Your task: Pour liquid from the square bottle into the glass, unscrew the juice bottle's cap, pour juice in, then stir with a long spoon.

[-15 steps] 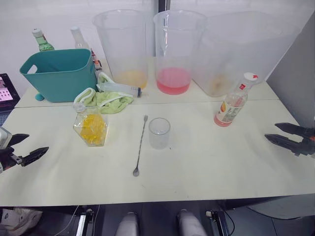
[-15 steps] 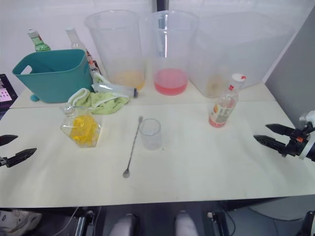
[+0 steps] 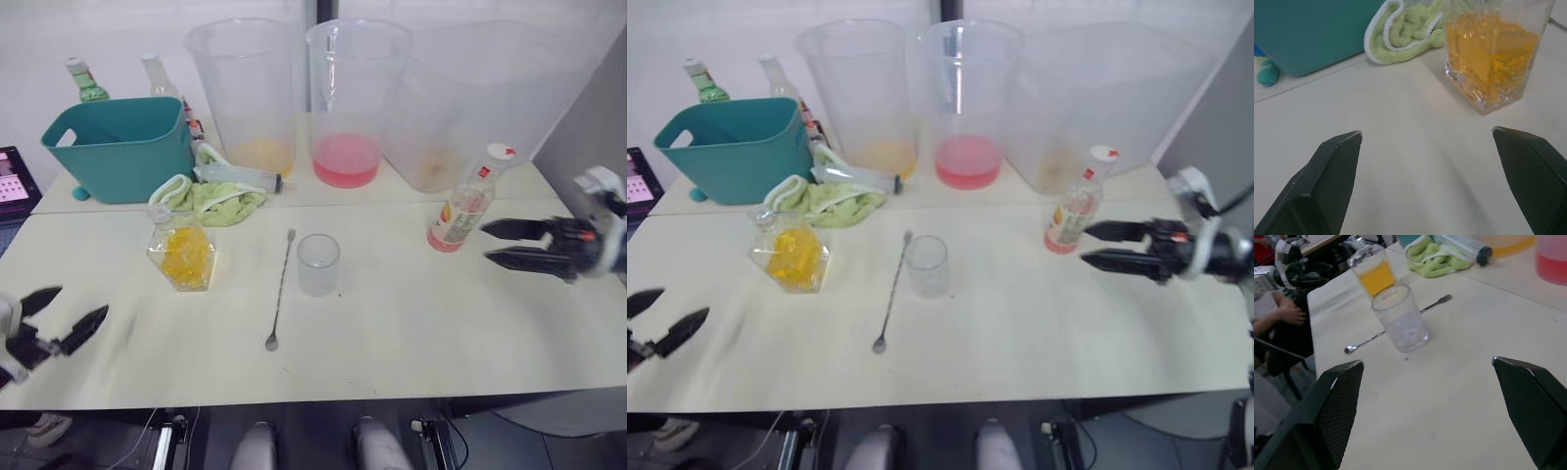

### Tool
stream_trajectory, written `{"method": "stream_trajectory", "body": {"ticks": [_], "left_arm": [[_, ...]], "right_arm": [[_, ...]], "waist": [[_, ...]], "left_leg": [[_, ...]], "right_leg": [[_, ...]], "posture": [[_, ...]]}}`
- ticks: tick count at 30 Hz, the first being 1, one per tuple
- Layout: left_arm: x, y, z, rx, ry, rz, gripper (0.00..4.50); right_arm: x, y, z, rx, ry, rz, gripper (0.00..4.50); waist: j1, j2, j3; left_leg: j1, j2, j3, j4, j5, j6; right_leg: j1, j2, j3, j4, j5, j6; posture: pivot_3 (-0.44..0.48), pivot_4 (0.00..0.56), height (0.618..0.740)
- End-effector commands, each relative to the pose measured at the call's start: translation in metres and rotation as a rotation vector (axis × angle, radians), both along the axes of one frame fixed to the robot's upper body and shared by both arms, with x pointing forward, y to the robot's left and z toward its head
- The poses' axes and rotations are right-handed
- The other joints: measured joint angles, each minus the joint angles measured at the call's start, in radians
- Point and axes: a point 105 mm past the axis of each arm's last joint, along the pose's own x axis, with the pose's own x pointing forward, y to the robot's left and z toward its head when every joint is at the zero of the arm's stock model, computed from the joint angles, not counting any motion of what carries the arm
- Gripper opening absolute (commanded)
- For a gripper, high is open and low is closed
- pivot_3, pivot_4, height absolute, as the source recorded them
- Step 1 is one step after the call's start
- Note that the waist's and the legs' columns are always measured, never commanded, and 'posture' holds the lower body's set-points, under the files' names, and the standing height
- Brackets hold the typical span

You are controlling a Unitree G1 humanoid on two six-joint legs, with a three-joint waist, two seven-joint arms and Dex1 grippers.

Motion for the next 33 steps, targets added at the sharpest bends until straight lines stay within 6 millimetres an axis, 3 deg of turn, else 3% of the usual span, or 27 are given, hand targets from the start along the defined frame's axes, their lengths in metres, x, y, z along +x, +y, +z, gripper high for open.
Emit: {"method": "stream_trajectory", "body": {"ticks": [1, 6, 8, 13, 18, 27, 33], "left_arm": [[-0.008, -0.019, 0.009, 0.009, -0.091, 0.063, 4.5], [-0.02, -0.058, -0.011, -0.125, -0.071, 0.076, 4.5], [-0.019, -0.065, -0.013, -0.148, -0.085, 0.102, 4.5], [-0.007, -0.083, -0.012, -0.201, -0.132, 0.143, 4.5], [0.02, -0.109, -0.011, -0.261, -0.17, 0.134, 4.5], [0.058, -0.122, 0.0, -0.361, -0.213, 0.149, 4.5], [0.08, -0.119, 0.003, -0.365, -0.228, 0.145, 4.5]], "right_arm": [[0.001, 0.024, 0.023, 0.011, -0.072, 0.134, 4.45], [0.004, 0.053, 0.031, 0.034, -0.117, 0.241, 4.45], [0.005, 0.062, 0.029, 0.025, -0.144, 0.267, 4.45], [0.003, 0.077, 0.029, 0.028, -0.181, 0.308, 4.45], [0.0, 0.087, 0.024, 0.054, -0.189, 0.291, 4.45], [-0.008, 0.083, 0.023, 0.098, -0.172, 0.216, 4.45], [-0.008, 0.08, 0.023, 0.129, -0.17, 0.16, 4.45]], "waist": [[0.002, -0.003, 0.002], [0.027, -0.005, 0.002], [0.031, -0.005, 0.002], [0.033, -0.005, 0.002], [0.035, -0.006, 0.001], [0.044, -0.006, 0.001], [0.049, -0.007, 0.001]], "left_leg": [[0.0, 0.0, 0.0, 0.0, 0.0, 0.0], [-0.002, 0.0, -0.002, 0.004, 0.0, 0.0], [-0.002, 0.0, -0.002, 0.004, 0.0, 0.0], [-0.002, 0.0, -0.002, 0.005, 0.0, 0.0], [-0.002, 0.0, -0.002, 0.005, 0.0, 0.0], [-0.002, -0.001, -0.003, 0.006, 0.0, 0.0], [-0.002, -0.001, -0.003, 0.007, 0.0, 0.0]], "right_leg": [[0.0, 0.001, 0.0, 0.0, 0.0, 0.0], [0.001, 0.001, -0.001, 0.001, 0.0, 0.0], [0.001, 0.001, -0.001, 0.0, 0.0, 0.0], [0.001, 0.001, -0.001, 0.001, 0.0, 0.0], [0.001, 0.002, -0.002, 0.002, 0.0, 0.0], [0.001, 0.002, -0.002, 0.005, 0.001, 0.0], [0.001, 0.002, -0.002, 0.005, 0.001, 0.0]], "posture": [[0.0, 0.15, 0.733], [0.0, 0.15, 0.733], [0.0, 0.15, 0.733], [0.0, 0.15, 0.733], [0.0, 0.15, 0.733], [0.0, 0.15, 0.733], [0.0, 0.15, 0.733]]}}
